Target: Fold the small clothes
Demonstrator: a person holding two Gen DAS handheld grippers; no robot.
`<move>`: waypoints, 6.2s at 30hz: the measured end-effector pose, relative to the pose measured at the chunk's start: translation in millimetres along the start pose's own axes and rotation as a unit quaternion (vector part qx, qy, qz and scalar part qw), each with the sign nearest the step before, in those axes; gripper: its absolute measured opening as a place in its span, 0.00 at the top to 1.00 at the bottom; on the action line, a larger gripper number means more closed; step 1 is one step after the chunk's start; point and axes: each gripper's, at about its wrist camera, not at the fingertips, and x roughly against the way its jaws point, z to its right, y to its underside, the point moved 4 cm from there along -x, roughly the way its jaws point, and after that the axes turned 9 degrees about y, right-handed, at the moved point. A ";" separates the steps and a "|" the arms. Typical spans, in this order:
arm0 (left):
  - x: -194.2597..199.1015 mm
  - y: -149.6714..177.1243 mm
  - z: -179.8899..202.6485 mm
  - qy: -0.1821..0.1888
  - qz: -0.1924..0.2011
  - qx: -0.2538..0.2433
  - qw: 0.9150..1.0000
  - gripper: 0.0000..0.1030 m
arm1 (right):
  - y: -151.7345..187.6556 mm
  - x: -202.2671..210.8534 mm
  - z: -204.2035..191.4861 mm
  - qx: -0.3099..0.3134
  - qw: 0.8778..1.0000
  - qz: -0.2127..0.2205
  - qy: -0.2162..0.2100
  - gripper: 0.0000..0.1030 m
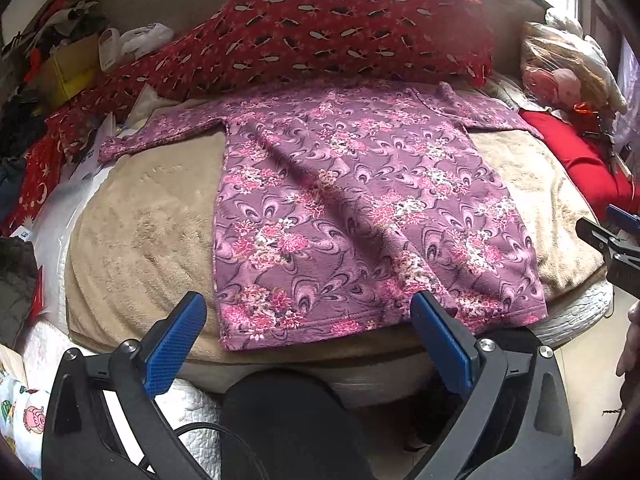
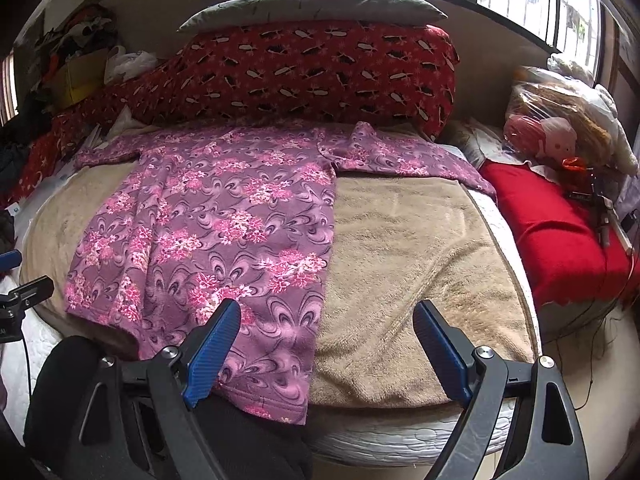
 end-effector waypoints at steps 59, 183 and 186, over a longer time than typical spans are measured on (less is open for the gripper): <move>-105.3 43.3 -140.4 0.034 -0.161 0.228 0.959 0.12 | 34.2 -115.8 -27.7 -0.039 0.983 -0.170 -0.057 0.26; -276.1 -241.7 -152.9 0.119 -0.101 0.266 0.951 0.91 | -184.0 -324.5 5.7 -0.285 0.925 -0.128 -0.218 0.93; -279.1 -227.8 -159.1 0.105 -0.127 0.248 0.955 0.77 | -186.2 -312.6 20.9 -0.291 0.937 -0.069 -0.181 0.95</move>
